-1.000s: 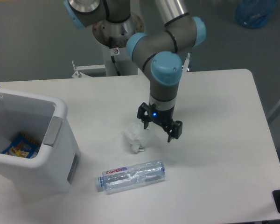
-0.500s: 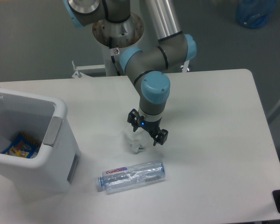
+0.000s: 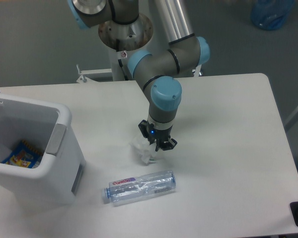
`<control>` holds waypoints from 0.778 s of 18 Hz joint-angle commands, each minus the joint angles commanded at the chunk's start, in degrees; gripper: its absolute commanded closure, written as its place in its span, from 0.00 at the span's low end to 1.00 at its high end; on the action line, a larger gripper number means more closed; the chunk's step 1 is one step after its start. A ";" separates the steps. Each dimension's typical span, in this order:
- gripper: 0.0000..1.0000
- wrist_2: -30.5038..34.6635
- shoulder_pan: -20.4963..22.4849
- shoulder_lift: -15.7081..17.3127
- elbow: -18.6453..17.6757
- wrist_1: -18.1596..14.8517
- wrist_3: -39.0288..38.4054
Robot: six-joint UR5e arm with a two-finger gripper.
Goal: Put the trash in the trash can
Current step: 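Close the gripper on the tissue and lift it, then carry the tissue over the white bin and release it inside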
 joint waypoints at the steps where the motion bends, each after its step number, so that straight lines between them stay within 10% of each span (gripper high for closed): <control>1: 1.00 0.00 0.09 0.00 0.97 -1.76 0.00; 6: 1.00 -0.26 2.10 2.90 5.01 -9.41 0.09; 14: 1.00 -16.31 4.83 4.66 13.27 -9.68 -6.12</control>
